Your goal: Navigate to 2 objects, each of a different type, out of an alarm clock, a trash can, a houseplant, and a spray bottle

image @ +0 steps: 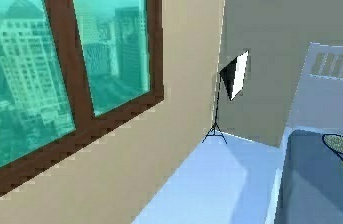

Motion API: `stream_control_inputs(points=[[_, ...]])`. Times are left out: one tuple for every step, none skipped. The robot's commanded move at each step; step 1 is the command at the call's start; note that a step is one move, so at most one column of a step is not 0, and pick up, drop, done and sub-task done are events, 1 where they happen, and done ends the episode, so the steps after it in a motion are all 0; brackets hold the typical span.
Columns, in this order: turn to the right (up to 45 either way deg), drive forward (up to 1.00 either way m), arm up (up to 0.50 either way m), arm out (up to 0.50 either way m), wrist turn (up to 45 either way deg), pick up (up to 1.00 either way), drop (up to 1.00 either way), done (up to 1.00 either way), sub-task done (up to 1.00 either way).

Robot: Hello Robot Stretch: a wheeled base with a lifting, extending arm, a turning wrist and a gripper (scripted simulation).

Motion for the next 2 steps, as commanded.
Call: stream_control_inputs(points=[[-45.0,0.00,0.00,0.00,0.0,0.00,0.00,0.00,0.00],[-45.0,0.00,0.00,0.00,0.0,0.00,0.00,0.00,0.00]])
